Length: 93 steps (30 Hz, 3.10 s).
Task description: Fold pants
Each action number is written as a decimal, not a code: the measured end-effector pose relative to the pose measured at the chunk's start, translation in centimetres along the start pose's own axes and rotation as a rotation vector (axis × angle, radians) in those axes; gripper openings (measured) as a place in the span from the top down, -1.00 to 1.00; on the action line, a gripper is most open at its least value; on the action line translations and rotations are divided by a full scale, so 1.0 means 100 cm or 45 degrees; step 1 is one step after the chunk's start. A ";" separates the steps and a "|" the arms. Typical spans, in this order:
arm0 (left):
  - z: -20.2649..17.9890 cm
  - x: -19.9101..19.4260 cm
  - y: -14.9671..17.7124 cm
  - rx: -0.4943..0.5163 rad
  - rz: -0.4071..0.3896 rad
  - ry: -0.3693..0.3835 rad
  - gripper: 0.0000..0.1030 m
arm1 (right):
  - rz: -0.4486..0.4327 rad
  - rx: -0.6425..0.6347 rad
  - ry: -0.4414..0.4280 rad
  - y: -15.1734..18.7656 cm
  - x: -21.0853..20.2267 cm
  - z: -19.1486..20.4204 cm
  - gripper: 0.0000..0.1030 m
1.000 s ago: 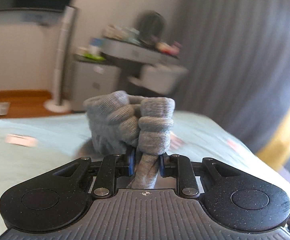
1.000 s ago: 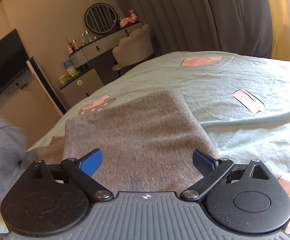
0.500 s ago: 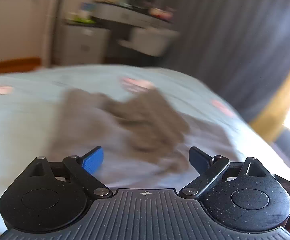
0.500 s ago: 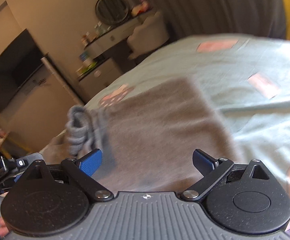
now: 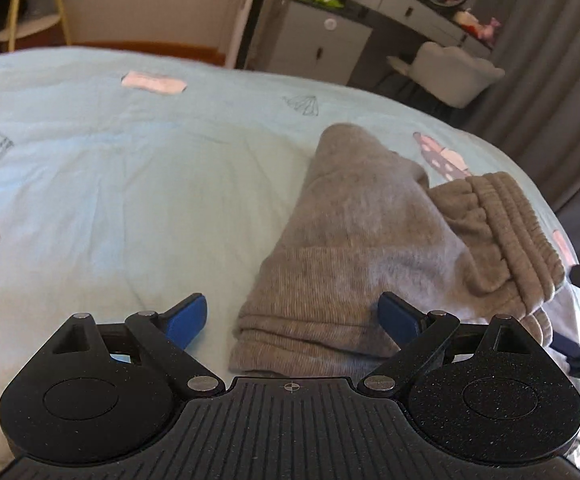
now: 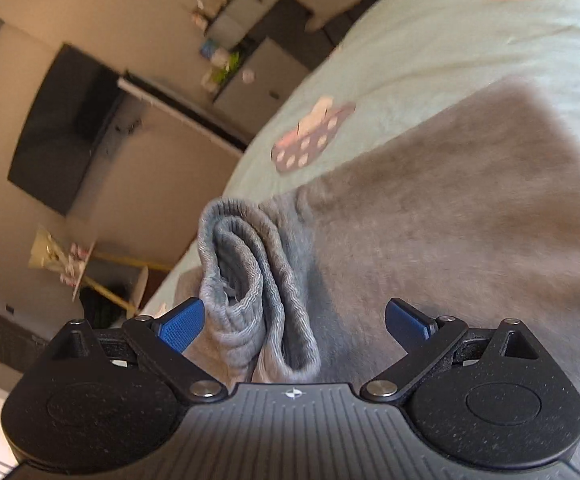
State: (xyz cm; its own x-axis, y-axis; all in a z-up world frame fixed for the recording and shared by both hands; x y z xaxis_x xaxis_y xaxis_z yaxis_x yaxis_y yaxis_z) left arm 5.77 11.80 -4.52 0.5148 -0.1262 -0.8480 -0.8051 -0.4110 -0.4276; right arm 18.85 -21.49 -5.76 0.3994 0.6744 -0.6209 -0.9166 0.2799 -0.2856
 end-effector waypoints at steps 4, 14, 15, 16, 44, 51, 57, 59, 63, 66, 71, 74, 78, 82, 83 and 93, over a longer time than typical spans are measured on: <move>0.010 0.007 -0.001 -0.094 0.001 0.022 -0.85 | 0.091 0.060 -0.080 -0.013 0.026 -0.005 -0.89; 0.022 0.016 -0.006 -0.248 -0.011 0.041 -0.83 | 0.170 -0.155 -0.030 -0.008 0.045 0.035 0.15; 0.023 0.016 -0.006 -0.256 -0.022 0.040 -0.82 | 0.170 -0.190 -0.029 -0.007 0.043 0.041 0.15; 0.023 0.015 -0.005 -0.266 -0.029 0.042 -0.82 | 0.173 -0.205 -0.029 -0.006 0.042 0.044 0.09; -0.002 0.001 0.002 -0.089 -0.070 0.219 -0.83 | -0.326 -0.196 0.086 0.005 -0.081 0.087 0.30; -0.040 0.015 0.014 0.223 0.139 0.301 -0.84 | -0.418 -0.035 0.297 0.017 -0.103 0.014 0.30; -0.046 0.025 0.016 0.269 0.223 0.293 -0.84 | -0.279 0.141 0.460 0.029 -0.077 -0.051 0.00; -0.043 0.026 0.013 0.258 0.229 0.298 -0.84 | -0.280 0.183 0.380 0.034 -0.077 -0.064 -0.29; -0.044 0.028 0.019 0.262 0.233 0.299 -0.84 | -0.237 0.196 0.303 0.035 -0.069 -0.076 -0.52; -0.046 0.030 0.015 0.277 0.240 0.296 -0.84 | -0.222 0.219 0.220 0.038 -0.065 -0.089 -0.53; -0.048 0.032 0.015 0.278 0.258 0.277 -0.84 | -0.225 0.260 0.138 0.034 -0.062 -0.096 0.15; -0.048 0.034 0.015 0.273 0.265 0.278 -0.84 | -0.225 0.272 0.097 0.035 -0.062 -0.099 0.03; -0.049 0.036 0.015 0.273 0.275 0.271 -0.84 | -0.215 0.319 0.021 0.031 -0.054 -0.102 -0.31; -0.049 0.036 0.015 0.262 0.275 0.261 -0.84 | -0.201 0.328 0.049 0.026 -0.049 -0.095 0.13; -0.049 0.036 0.016 0.259 0.274 0.260 -0.84 | -0.191 0.304 0.090 0.026 -0.050 -0.091 0.16; -0.054 0.024 0.021 0.310 0.197 0.231 -0.82 | -0.438 0.057 0.068 0.022 -0.108 -0.013 0.28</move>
State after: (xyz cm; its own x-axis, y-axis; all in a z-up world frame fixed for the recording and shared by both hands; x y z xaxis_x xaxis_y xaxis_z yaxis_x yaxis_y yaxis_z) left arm 6.90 5.75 -5.76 0.4076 -0.3375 -0.8485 -0.9131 -0.1497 -0.3792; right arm 12.50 -29.01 -0.61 0.6845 0.4991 -0.5314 -0.7275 0.5152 -0.4531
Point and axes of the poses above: each gripper's, at about its wrist camera, not at the fingertips, and x roughly the way its jaws point, z to its left, y to its underside, the point moved 5 cm from there along x, roughly the way its jaws point, and after that the axes turned 13 degrees about z, right-handed, at the moved point
